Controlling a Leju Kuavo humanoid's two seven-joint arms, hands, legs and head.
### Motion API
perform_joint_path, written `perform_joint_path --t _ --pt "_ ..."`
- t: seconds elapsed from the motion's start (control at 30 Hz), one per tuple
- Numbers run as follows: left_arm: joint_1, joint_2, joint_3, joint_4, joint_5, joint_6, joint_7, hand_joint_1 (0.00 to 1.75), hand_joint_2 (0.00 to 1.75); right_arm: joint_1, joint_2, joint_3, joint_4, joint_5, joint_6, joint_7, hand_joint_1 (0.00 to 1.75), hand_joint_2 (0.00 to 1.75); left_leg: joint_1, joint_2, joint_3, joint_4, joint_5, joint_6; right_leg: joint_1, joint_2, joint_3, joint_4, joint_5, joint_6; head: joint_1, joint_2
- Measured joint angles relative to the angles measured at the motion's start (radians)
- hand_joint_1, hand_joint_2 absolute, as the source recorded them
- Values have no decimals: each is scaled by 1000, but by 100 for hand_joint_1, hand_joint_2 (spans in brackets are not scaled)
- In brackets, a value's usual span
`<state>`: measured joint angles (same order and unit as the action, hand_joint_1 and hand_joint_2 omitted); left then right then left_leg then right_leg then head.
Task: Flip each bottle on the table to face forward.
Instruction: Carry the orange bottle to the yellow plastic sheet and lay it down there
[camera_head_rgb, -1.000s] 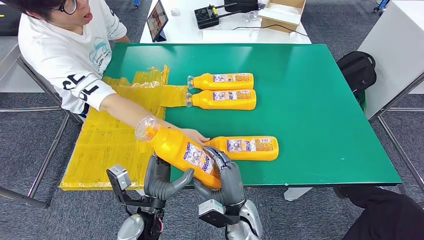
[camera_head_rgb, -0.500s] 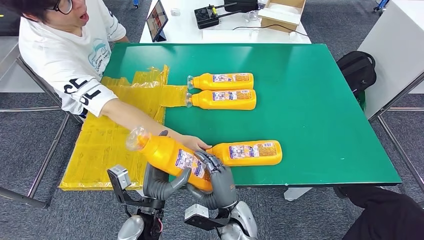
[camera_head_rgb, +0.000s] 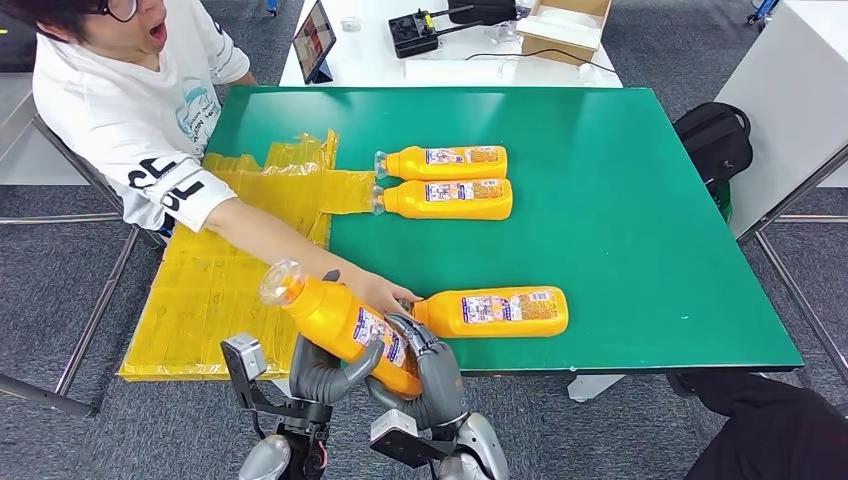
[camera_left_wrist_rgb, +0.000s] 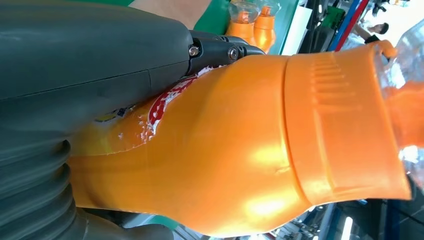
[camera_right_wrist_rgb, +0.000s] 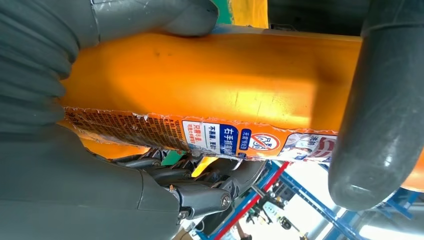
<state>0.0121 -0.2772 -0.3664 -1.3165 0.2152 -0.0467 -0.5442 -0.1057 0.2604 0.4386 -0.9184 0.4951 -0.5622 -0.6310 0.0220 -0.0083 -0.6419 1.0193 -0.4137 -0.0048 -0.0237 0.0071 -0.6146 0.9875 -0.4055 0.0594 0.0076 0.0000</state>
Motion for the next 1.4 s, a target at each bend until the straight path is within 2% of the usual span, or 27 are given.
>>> perform_joint_path --t 0.23,0.93,0.97,1.07,1.1,1.4 --pt "2 -2 17 0 72 -37 -6 0 175 -6 1 13 18 2 23 1 175 175 0 0 0 0 0 0 0 0 0 0 0 0 0 0" --pt "2 -2 23 0 98 -58 -6 2 175 -7 1 17 46 2 31 1 175 175 0 0 0 0 0 0 0 0 0 0 0 0 0 0" --pt "2 -2 23 0 106 -65 -5 23 175 -7 1 17 47 2 33 1 175 175 0 0 0 0 0 0 0 0 0 0 0 0 0 0" --pt "2 -2 25 0 114 -84 -4 150 175 -8 1 18 50 1 37 0 175 175 0 0 0 0 0 0 0 0 0 0 0 0 0 0" --pt "2 -2 26 0 114 -88 -4 172 175 -9 1 19 51 0 37 0 175 175 0 0 0 0 0 0 0 0 0 0 0 0 0 0" --pt "2 -2 31 0 114 -145 -15 175 175 -16 5 21 54 -24 40 -6 175 175 0 0 0 0 0 0 0 0 0 0 0 0 0 0"
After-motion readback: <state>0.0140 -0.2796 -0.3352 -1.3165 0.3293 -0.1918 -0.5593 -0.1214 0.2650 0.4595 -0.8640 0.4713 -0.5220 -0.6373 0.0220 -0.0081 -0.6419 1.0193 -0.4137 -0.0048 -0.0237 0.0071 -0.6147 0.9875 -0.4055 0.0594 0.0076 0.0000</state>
